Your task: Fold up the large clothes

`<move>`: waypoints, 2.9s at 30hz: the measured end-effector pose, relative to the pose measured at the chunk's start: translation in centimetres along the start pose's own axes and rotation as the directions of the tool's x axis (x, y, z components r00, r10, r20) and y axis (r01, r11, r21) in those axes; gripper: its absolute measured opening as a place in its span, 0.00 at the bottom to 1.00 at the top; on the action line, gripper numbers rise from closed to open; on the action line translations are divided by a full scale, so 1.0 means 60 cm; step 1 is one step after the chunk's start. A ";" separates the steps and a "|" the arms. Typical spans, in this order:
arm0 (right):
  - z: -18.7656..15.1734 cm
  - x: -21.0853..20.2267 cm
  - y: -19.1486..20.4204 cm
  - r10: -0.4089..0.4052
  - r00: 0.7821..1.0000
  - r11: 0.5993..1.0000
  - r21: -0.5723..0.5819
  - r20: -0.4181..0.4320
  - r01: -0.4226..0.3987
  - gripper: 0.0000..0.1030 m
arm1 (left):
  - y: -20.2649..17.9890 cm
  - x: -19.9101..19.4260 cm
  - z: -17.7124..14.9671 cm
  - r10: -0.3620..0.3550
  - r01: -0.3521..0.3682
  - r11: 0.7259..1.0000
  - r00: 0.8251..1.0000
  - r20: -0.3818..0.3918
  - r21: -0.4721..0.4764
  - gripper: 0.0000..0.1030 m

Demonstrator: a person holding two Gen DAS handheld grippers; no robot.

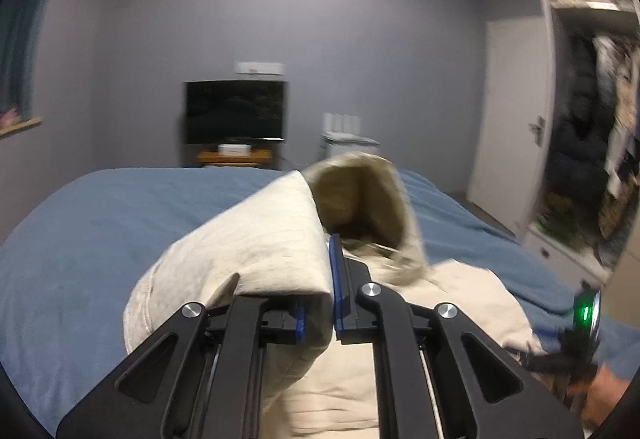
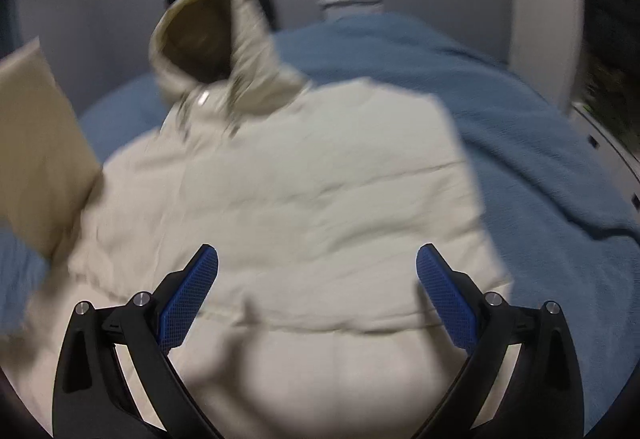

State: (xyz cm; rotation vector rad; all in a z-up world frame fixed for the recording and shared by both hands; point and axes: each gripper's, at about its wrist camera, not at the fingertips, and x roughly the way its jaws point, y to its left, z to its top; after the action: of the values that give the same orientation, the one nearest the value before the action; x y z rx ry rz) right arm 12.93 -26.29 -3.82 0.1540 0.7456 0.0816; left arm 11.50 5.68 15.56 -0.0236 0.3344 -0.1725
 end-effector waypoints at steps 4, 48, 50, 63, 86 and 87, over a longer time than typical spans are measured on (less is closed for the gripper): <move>0.023 -0.025 -0.047 -0.081 0.995 0.995 0.059 0.065 0.077 0.93 | -0.091 0.067 -0.033 -0.071 0.075 0.996 0.995 -0.070 0.053 0.09; -0.052 -0.025 0.372 0.213 0.971 0.781 -0.578 -0.105 -0.234 0.92 | 0.130 0.163 -0.192 0.061 -0.108 0.992 0.868 -0.493 -0.068 0.85; -0.062 -0.008 0.395 0.198 0.973 0.749 -0.621 -0.119 -0.229 0.92 | 0.133 0.164 -0.195 0.055 -0.107 0.991 0.866 -0.497 -0.077 0.85; -0.047 -0.022 0.358 0.117 0.991 0.766 -0.641 0.066 -0.047 0.25 | 0.131 0.174 -0.206 0.001 -0.077 0.989 0.854 -0.520 -0.124 0.84; 0.024 0.046 -0.021 0.185 0.976 0.963 0.217 -0.115 -0.157 0.50 | 0.076 0.187 -0.233 0.025 -0.034 0.999 0.828 -0.559 -0.006 0.84; 0.026 0.047 -0.024 0.199 0.974 0.957 0.236 -0.109 -0.169 0.50 | 0.075 0.188 -0.234 0.026 -0.033 0.999 0.828 -0.560 -0.003 0.84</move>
State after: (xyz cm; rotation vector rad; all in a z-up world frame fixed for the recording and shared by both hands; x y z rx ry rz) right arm 16.08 -27.49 -4.82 0.4391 0.8711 0.1863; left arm 18.10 8.24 -1.58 0.0213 0.9277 -0.1438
